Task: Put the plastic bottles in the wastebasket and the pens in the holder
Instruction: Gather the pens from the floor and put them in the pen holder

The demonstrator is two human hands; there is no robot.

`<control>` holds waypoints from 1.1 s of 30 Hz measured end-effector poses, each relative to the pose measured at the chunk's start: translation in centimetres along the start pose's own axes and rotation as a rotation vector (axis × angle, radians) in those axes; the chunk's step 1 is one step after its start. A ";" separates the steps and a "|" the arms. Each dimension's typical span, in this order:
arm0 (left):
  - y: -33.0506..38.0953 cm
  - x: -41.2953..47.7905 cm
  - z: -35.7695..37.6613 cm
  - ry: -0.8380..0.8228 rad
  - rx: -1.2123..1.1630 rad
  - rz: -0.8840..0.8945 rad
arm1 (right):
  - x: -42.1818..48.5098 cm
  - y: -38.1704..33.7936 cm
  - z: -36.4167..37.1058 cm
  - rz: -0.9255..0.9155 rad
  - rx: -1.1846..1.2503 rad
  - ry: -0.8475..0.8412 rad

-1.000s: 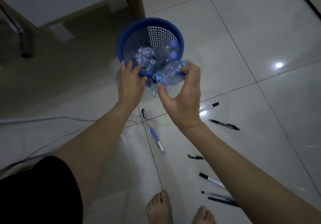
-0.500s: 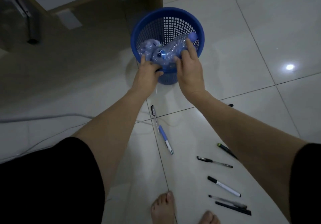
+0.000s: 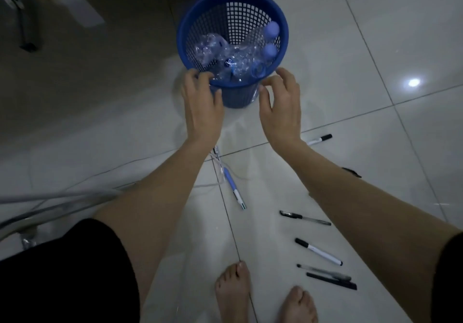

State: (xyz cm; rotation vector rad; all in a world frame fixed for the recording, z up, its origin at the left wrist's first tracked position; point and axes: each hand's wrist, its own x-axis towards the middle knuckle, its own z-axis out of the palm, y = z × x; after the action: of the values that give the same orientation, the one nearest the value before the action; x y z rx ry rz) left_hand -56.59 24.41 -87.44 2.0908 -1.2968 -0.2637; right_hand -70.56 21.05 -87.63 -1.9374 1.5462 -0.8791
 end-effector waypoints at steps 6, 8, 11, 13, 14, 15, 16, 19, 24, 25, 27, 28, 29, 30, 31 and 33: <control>-3.7 -7.7 2.4 -0.315 0.077 -0.070 | -8.7 4.6 -0.8 0.120 -0.116 -0.191; -6.0 -10.0 3.2 -0.569 0.147 -0.142 | -11.9 6.0 0.0 0.159 -0.176 -0.285; -9.1 -12.3 4.4 -0.698 0.182 -0.302 | -15.6 7.6 2.3 0.197 -0.237 -0.451; -10.7 -12.6 5.6 -0.620 0.164 -0.384 | -17.3 8.6 4.4 0.204 -0.262 -0.538; -11.4 -12.4 6.4 -0.575 0.162 -0.392 | -18.0 9.0 5.6 0.204 -0.265 -0.562; -11.9 -12.1 7.2 -0.539 0.170 -0.379 | -18.5 9.3 6.8 0.205 -0.266 -0.575; -12.2 -11.6 7.9 -0.508 0.183 -0.359 | -18.9 9.5 7.8 0.204 -0.273 -0.578; -12.5 -10.5 10.2 -0.437 0.211 -0.311 | -20.0 10.2 10.7 0.197 -0.312 -0.546; -12.6 -10.0 12.6 -0.395 0.243 -0.334 | -20.8 11.3 12.8 0.119 -0.391 -0.459; -12.5 -9.9 12.8 -0.387 0.263 -0.342 | -20.9 11.4 12.8 0.107 -0.392 -0.448; -12.3 -9.7 12.7 -0.397 0.305 -0.355 | -20.9 11.3 12.7 0.115 -0.384 -0.438; -12.1 -9.7 12.5 -0.413 0.316 -0.363 | -20.9 11.2 12.5 0.140 -0.377 -0.443; -11.9 -9.7 12.3 -0.429 0.315 -0.376 | -20.9 11.1 12.0 0.178 -0.365 -0.451; -11.5 -10.0 12.1 -0.438 0.302 -0.387 | -21.0 11.2 11.4 0.219 -0.349 -0.458; -11.1 -10.5 11.9 -0.443 0.283 -0.389 | -21.2 11.3 10.8 0.257 -0.328 -0.465; -9.8 -12.2 11.8 -0.474 0.238 -0.338 | -22.0 11.9 8.6 0.308 -0.277 -0.472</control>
State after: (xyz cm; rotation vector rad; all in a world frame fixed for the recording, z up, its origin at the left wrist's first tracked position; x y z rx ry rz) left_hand -61.17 32.78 -104.58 2.5528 -1.2715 -0.8295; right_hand -74.98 39.75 -105.76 -1.8388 1.6635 -0.0695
